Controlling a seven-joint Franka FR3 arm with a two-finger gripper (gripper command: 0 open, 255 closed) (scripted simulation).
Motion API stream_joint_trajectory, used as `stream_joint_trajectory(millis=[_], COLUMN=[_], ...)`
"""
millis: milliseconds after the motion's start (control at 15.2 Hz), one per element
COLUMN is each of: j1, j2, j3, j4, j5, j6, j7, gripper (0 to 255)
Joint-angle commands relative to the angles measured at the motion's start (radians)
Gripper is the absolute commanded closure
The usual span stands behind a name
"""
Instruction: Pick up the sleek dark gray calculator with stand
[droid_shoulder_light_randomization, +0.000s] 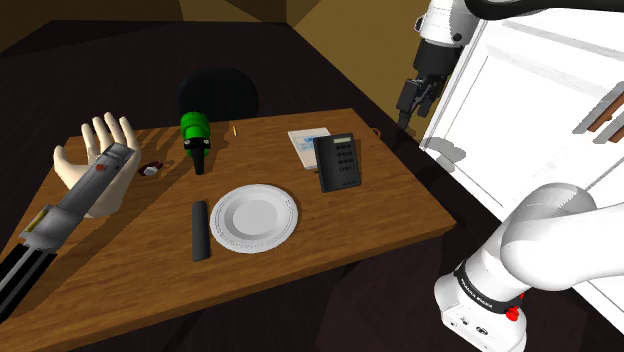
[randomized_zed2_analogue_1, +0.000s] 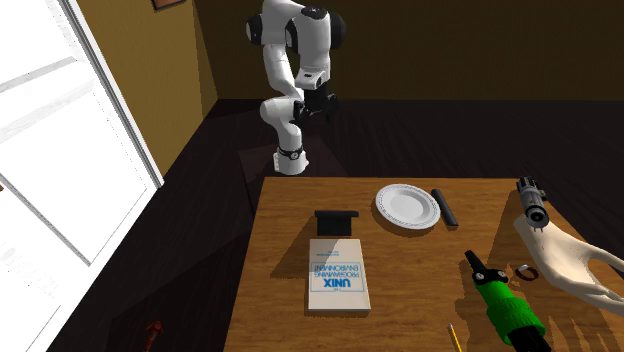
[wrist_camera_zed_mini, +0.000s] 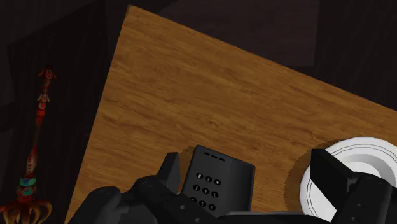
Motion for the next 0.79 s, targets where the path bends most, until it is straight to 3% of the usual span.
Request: stream_joint_trajectory(millis=[0, 396, 726], j1=[0.000, 0.068, 0.104], j2=[0.000, 0.334, 0.657], j3=[0.000, -0.201, -0.301], j4=[0.000, 0.205, 0.447], j5=[0.000, 0.048, 0.143], j6=[0.000, -0.026, -0.124], j7=[0.000, -0.392, -0.719], gripper=[0, 0, 0])
